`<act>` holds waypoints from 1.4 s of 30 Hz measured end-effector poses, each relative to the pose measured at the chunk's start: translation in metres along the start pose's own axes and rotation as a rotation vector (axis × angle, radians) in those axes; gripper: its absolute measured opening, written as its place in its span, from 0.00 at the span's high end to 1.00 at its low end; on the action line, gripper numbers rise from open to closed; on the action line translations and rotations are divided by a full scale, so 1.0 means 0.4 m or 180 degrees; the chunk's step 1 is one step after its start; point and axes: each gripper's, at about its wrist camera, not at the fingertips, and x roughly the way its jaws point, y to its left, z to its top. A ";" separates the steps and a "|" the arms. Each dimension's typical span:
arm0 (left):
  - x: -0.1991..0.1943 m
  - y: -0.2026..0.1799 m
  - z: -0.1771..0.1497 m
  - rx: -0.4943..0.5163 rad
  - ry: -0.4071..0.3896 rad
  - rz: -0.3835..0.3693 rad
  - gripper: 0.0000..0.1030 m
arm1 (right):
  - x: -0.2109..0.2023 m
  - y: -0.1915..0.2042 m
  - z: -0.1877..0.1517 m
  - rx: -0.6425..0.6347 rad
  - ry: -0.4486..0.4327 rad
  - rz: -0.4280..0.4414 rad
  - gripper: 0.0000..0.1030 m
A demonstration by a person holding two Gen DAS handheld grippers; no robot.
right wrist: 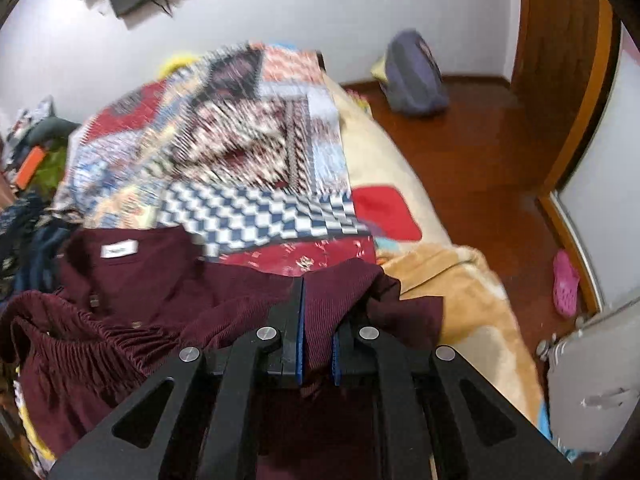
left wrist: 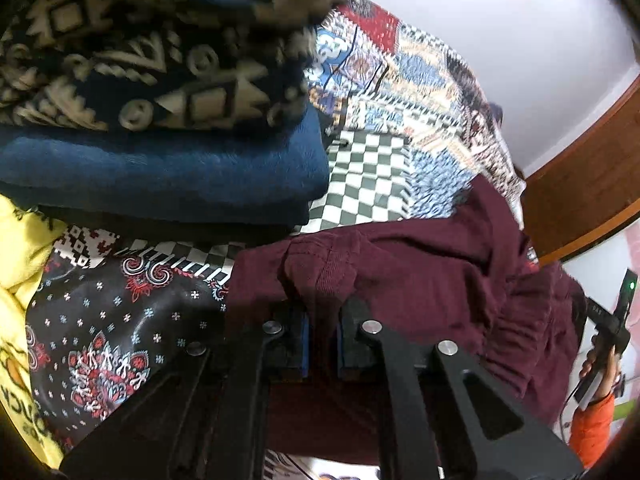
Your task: Fold large clothes
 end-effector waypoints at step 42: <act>0.036 -0.190 -0.136 0.1283 -0.0031 0.0583 0.43 | -0.192 -0.066 0.094 -0.0232 0.0947 0.0624 0.83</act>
